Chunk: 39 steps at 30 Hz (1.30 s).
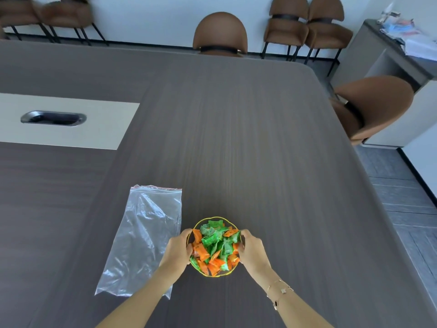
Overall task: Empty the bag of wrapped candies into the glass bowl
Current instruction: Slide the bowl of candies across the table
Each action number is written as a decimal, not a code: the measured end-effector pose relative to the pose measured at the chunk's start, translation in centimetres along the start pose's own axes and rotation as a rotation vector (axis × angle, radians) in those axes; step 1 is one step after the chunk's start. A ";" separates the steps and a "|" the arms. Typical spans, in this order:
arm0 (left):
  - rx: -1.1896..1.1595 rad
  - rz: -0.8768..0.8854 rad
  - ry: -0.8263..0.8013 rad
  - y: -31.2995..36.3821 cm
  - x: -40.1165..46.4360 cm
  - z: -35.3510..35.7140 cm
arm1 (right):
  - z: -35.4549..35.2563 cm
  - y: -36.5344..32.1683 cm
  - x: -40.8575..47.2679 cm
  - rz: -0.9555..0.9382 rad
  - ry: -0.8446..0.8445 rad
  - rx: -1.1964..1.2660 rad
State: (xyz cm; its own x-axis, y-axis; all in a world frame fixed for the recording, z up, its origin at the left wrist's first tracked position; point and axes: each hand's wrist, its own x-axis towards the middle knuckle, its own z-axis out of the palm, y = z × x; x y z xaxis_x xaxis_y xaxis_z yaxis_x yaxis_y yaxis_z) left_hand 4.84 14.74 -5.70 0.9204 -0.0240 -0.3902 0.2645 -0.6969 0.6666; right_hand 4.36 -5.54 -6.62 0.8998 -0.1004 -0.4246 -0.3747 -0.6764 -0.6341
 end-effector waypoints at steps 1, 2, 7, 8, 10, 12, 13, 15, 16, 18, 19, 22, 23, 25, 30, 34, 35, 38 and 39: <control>-0.011 -0.005 -0.006 0.1 -0.1 0.0 | -0.1 -0.1 -0.1 0.004 -0.004 0.012; -0.019 -0.009 -0.010 0.2 -0.3 -0.2 | -0.4 -0.3 -0.3 0.007 -0.008 0.018; -0.028 0.003 -0.012 1.9 -0.8 -1.8 | -2.7 -1.9 -1.4 0.021 0.005 0.030; -0.035 0.013 -0.013 2.6 -0.7 -2.4 | -3.4 -2.3 -1.5 0.024 0.016 0.035; -0.065 0.046 -0.015 4.1 -0.4 -3.6 | -4.9 -3.4 -1.6 0.031 0.033 0.062; -0.082 0.078 -0.007 5.9 0.1 -4.8 | -6.6 -4.6 -1.4 0.034 0.043 0.080; -0.092 0.089 -0.005 6.7 0.5 -5.4 | -7.5 -5.3 -1.0 0.032 0.049 0.077; -0.116 0.106 -0.002 8.4 1.5 -6.5 | -9.2 -6.5 -0.1 0.021 0.071 0.073; -0.119 0.116 -0.002 9.3 2.2 -7.0 | -10.1 -7.0 0.6 0.018 0.082 0.069; -0.120 0.139 0.010 11.1 3.9 -8.0 | -11.8 -8.0 2.2 0.011 0.094 0.060; -0.124 0.145 0.017 12.0 4.9 -8.4 | -12.6 -8.4 3.1 0.007 0.099 0.059; -0.136 0.132 0.016 14.7 7.9 -9.8 | -14.8 -9.8 6.2 -0.003 0.108 0.070; -0.140 0.129 0.014 15.4 9.2 -10.1 | -15.6 -10.2 7.5 -0.008 0.108 0.071; -0.135 0.123 0.013 16.9 12.1 -10.7 | -17.0 -11.1 10.3 -0.015 0.106 0.079; -0.102 0.080 0.030 19.6 20.8 -11.6 | -19.9 -13.3 18.9 -0.027 0.070 0.079; -0.070 0.033 0.029 20.1 28.8 -11.4 | -20.5 -14.2 26.9 -0.021 0.018 0.055; -0.068 0.027 0.030 20.0 30.8 -11.3 | -20.5 -14.2 29.0 -0.016 0.008 0.050; -0.062 0.035 0.049 20.0 37.4 -10.6 | -20.3 -13.7 36.0 -0.018 0.010 0.048; -0.059 0.040 0.053 20.0 38.9 -10.4 | -20.1 -13.5 37.6 -0.018 0.017 0.047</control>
State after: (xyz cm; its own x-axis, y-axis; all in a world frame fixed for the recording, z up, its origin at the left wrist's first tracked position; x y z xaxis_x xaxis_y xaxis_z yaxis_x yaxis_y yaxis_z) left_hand 48.95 7.35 -0.97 0.9440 -0.0120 -0.3298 0.2426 -0.6524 0.7180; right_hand 47.78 -14.84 -1.05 0.9099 -0.1016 -0.4021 -0.3685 -0.6430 -0.6714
